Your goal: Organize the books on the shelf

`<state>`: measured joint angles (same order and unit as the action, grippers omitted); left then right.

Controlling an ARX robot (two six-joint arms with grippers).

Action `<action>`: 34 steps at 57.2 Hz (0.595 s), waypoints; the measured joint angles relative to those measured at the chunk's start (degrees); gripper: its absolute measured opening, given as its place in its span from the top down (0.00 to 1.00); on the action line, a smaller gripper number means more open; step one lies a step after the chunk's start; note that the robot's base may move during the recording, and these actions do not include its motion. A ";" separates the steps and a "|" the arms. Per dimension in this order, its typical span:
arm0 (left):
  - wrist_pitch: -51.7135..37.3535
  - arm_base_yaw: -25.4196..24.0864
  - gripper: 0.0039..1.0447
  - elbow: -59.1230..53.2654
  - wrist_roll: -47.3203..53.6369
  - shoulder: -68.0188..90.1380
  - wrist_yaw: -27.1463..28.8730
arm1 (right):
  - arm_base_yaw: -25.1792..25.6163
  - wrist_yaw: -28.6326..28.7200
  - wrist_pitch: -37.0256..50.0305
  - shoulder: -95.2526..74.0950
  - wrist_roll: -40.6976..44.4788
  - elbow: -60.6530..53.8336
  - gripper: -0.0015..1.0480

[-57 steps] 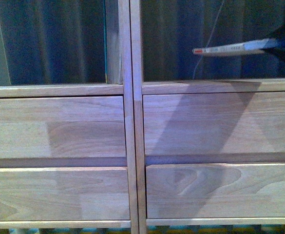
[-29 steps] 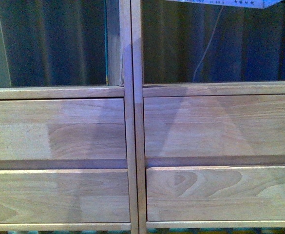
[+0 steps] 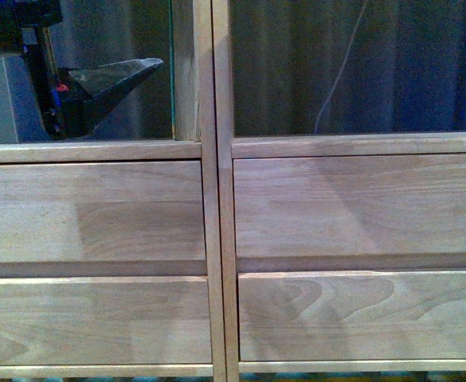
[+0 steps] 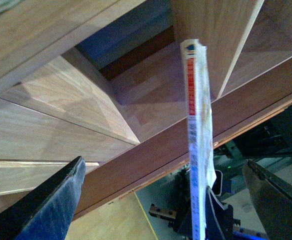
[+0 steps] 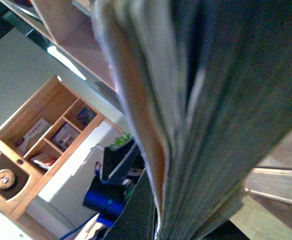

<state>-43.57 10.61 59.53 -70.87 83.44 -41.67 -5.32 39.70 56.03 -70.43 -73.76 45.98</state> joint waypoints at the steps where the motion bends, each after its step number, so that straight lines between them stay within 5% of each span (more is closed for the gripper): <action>1: -0.07 0.35 0.07 0.28 -0.09 0.20 0.00 | -0.42 0.13 0.20 0.37 -0.24 0.00 0.93; 17: -4.24 3.78 0.07 1.75 -0.85 0.35 -1.40 | -3.93 1.05 2.10 3.19 -3.74 -0.76 0.93; 34: -11.50 5.44 0.07 -1.01 -0.33 -1.70 -3.26 | -2.40 0.76 5.60 2.82 -7.69 -0.70 0.93</action>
<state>-55.07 16.05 58.52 -71.20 81.73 -44.93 -7.73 40.47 61.63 -67.61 -81.45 45.28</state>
